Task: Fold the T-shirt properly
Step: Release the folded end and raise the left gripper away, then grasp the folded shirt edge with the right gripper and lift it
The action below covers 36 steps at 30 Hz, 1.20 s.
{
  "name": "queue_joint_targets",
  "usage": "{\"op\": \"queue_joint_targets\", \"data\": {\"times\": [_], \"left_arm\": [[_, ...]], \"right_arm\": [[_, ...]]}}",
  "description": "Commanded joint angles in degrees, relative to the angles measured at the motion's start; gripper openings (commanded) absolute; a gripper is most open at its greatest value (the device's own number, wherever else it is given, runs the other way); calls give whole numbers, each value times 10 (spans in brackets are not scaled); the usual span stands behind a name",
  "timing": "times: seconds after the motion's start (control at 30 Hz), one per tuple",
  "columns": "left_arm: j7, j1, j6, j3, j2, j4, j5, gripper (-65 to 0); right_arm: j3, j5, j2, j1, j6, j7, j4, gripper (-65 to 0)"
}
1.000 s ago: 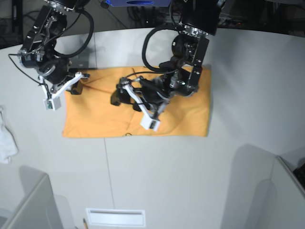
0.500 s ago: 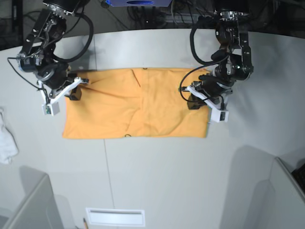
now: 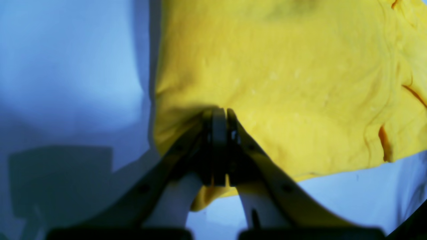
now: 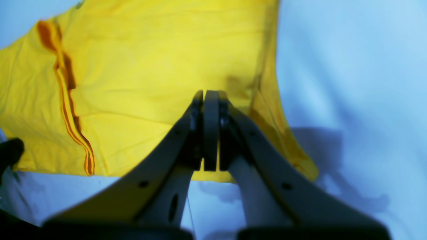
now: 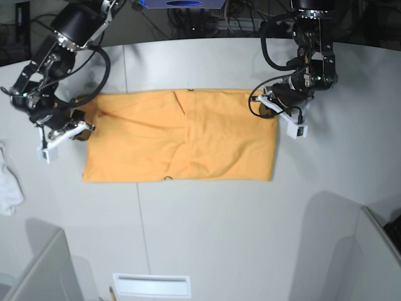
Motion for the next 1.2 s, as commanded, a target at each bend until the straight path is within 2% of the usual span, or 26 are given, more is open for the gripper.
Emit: {"op": "queue_joint_targets", "data": {"times": [0.0,0.1,0.2,0.27,0.3,0.37,0.43,0.57,0.63,0.77,0.87,0.93,1.07,1.17], "left_arm": [[1,2,-1,-3,-3,24,-4,-650],[5,9,-4,-57,1,78,-7,-650],[4,24,-4,-114,-1,122,-7,-650],[3,30,-5,-154,-3,136,-7,-650],[3,37,-5,-180,-3,137,-7,-650],[3,47,-13,-228,-3,138,-7,-650],[3,58,-57,-279,-4,136,-5,-650],[4,85,-137,-376,-15,135,-3,-650],[4,98,-160,-418,-19,134,-3,-650],[6,113,-166,-470,-36,134,-3,-650],[6,117,-166,-484,-46,134,-4,-650],[6,121,-166,-486,-46,134,-3,-650],[4,129,-166,-484,-45,134,-3,-650],[4,126,-166,-481,-44,134,-3,-650]], "right_arm": [[5,13,20,20,5,-2,5,-650],[9,13,30,50,5,-38,-29,-650],[10,18,47,58,7,-55,-47,-422],[10,61,56,65,7,-61,-68,-347],[10,90,60,68,7,-65,-87,-335],[15,145,84,71,6,-63,-131,-329],[38,183,97,81,2,-59,-199,-329],[52,193,131,101,2,-37,-290,-330],[51,192,147,102,2,-27,-317,-329],[29,190,163,112,2,2,-357,-327],[-46,193,188,113,3,36,-399,-287],[-81,195,193,112,6,61,-423,-270],[-95,196,187,91,7,69,-428,-272],[-107,196,167,77,7,38,-391,-273]]}}
